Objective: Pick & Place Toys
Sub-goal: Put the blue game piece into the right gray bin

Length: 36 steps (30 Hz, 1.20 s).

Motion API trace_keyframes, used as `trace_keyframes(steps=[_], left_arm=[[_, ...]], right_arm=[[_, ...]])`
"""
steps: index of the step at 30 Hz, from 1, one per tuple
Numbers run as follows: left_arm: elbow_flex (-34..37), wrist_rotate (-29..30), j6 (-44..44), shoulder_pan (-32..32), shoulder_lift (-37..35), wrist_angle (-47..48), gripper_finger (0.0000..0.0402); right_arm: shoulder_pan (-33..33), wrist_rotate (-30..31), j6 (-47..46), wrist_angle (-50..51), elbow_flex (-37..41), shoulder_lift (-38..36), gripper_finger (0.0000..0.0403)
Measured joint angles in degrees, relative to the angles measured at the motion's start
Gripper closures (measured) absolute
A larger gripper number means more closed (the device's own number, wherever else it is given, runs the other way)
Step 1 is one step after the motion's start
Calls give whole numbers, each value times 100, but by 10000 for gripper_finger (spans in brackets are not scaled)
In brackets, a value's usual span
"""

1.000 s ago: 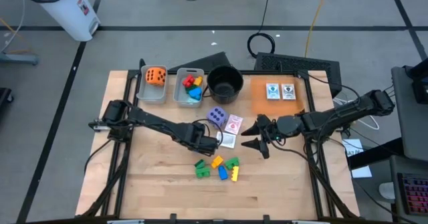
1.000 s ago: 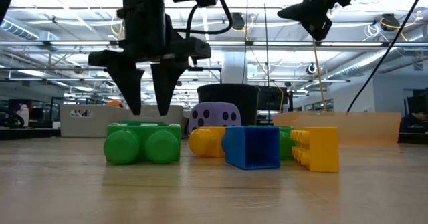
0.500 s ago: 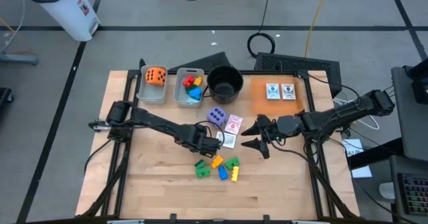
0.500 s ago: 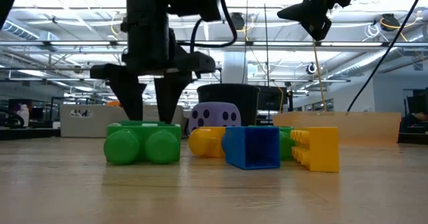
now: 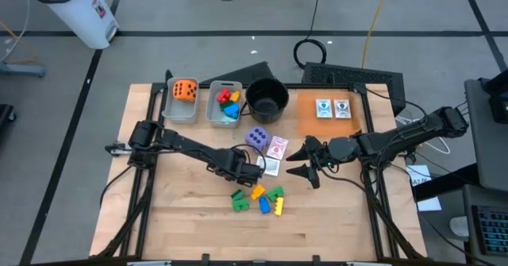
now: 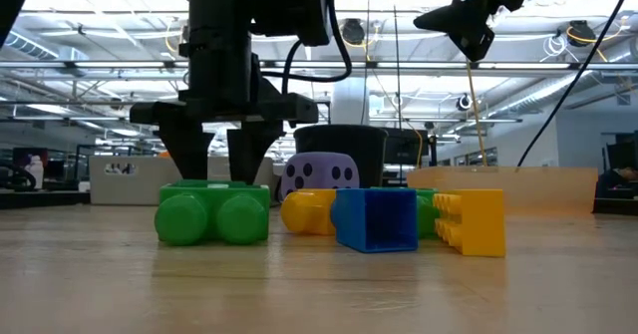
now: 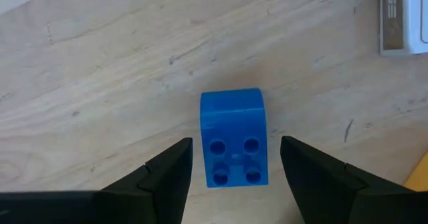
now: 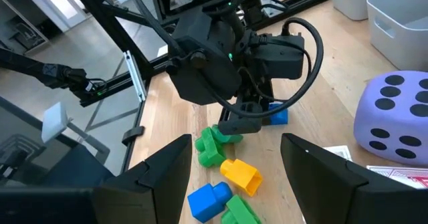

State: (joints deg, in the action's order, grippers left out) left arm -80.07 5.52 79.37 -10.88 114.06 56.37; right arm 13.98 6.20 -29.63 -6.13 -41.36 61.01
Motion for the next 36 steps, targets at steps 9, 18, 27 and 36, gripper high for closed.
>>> trace_keyframes(steps=[9,18,27,36], left_arm=[[-2,-128,-165,101,22,-57,167],[-3,-263,-234,213,42,-57,167],[-3,-309,-225,223,42,-56,236],[-3,-355,-267,223,35,-93,247]], right_arm=[[0,-2,33,17,0,0,177],[0,-2,32,20,0,0,177],[0,-23,32,20,0,0,177],[0,-22,31,19,0,0,177]])
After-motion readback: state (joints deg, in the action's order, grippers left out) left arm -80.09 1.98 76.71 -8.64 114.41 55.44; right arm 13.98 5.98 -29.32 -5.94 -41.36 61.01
